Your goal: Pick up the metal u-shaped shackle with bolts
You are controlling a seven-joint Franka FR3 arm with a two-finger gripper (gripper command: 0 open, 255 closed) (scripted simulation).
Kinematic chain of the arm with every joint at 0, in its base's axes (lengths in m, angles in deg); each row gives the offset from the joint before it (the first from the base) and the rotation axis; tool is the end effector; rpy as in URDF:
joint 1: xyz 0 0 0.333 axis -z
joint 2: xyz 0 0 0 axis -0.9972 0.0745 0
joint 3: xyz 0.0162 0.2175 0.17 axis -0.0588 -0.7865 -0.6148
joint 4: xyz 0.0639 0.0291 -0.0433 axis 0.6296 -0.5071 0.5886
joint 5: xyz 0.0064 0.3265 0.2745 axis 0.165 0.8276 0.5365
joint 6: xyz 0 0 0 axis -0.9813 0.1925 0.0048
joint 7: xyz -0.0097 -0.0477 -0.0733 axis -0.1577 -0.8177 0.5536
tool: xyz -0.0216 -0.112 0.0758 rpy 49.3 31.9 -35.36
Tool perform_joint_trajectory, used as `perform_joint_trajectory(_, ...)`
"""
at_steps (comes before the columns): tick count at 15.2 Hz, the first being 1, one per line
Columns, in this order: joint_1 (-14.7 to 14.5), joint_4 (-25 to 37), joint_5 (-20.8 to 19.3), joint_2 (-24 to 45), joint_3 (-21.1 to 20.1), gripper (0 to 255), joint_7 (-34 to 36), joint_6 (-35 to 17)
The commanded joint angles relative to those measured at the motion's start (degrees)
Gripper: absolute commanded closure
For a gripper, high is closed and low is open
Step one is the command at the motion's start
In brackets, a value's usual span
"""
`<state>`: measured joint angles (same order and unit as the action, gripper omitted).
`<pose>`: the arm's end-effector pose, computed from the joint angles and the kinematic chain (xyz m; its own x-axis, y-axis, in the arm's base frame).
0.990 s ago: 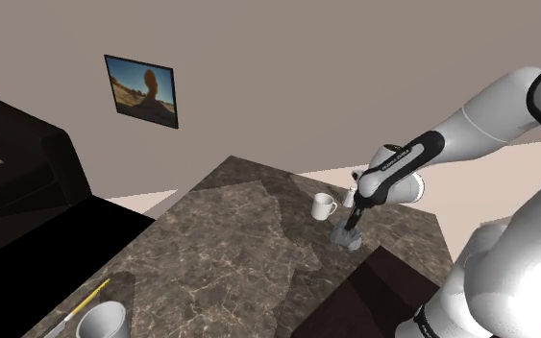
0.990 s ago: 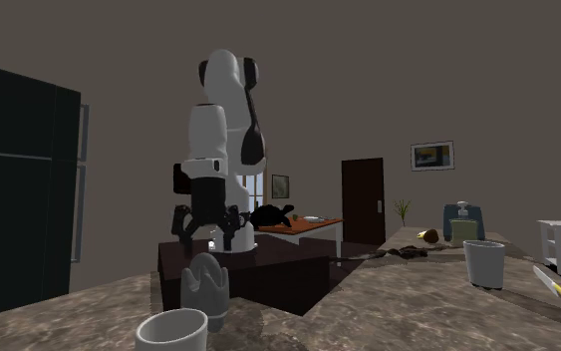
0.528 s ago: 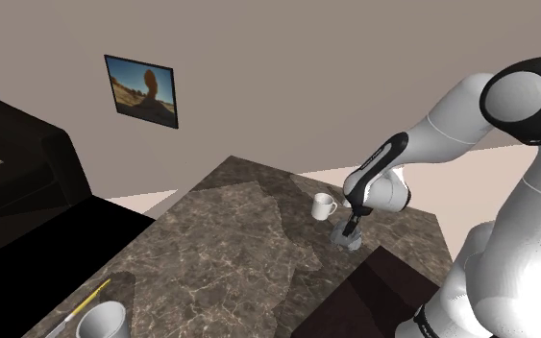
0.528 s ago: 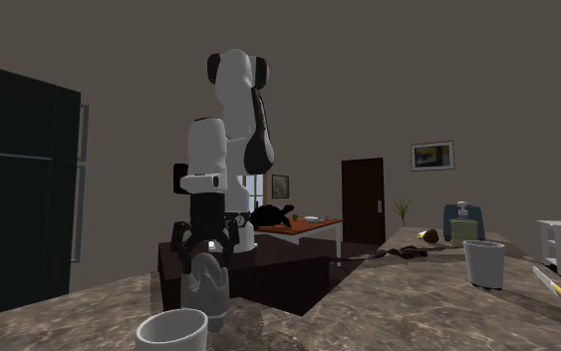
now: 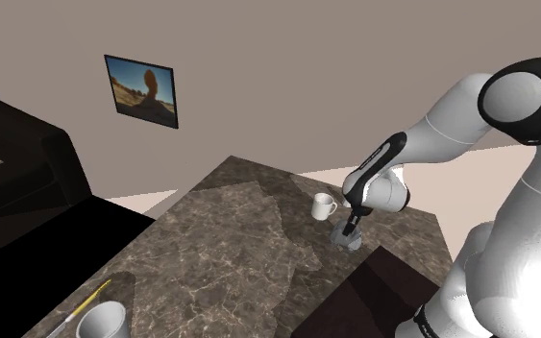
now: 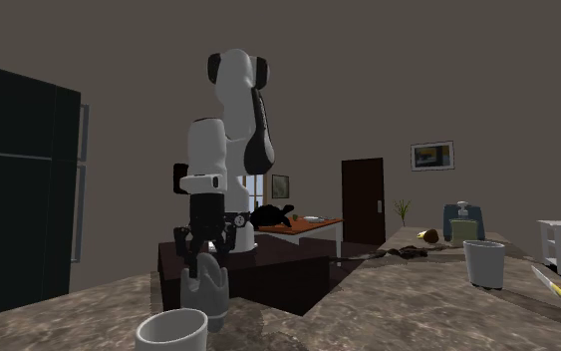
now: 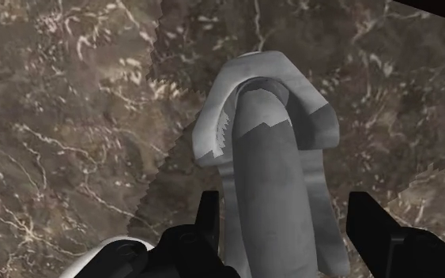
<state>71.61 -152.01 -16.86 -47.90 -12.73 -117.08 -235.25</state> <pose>0.3519 -0.1785 0.0991 0.9431 0.3087 0.1237 0.3058 -0.9511 0.0427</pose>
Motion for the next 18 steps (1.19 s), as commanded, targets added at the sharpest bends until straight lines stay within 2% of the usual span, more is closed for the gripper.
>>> perform_joint_trajectory(1, -0.02, -0.08, -0.14, 0.00, 0.05, 255, 0.08, 0.04)
perform_joint_trajectory(2, 0.11, 0.03, 0.76, 0.29, -0.33, 255, -0.52, -0.05)
perform_joint_trajectory(5, -1.76, -1.24, -14.17, -4.29, 4.92, 255, 10.52, 1.67)
perform_joint_trajectory(7, -0.40, -1.60, -22.88, -7.28, 5.61, 255, 16.85, 3.39)
perform_joint_trajectory(9, 1.90, -1.67, -29.03, -9.99, 4.72, 255, 21.30, 5.46)
perform_joint_trajectory(13, 6.01, -1.42, -36.00, -14.81, 2.05, 255, 26.39, 9.97)
perform_joint_trajectory(18, 8.70, -0.87, -39.68, -19.29, -0.15, 255, 29.18, 14.75)
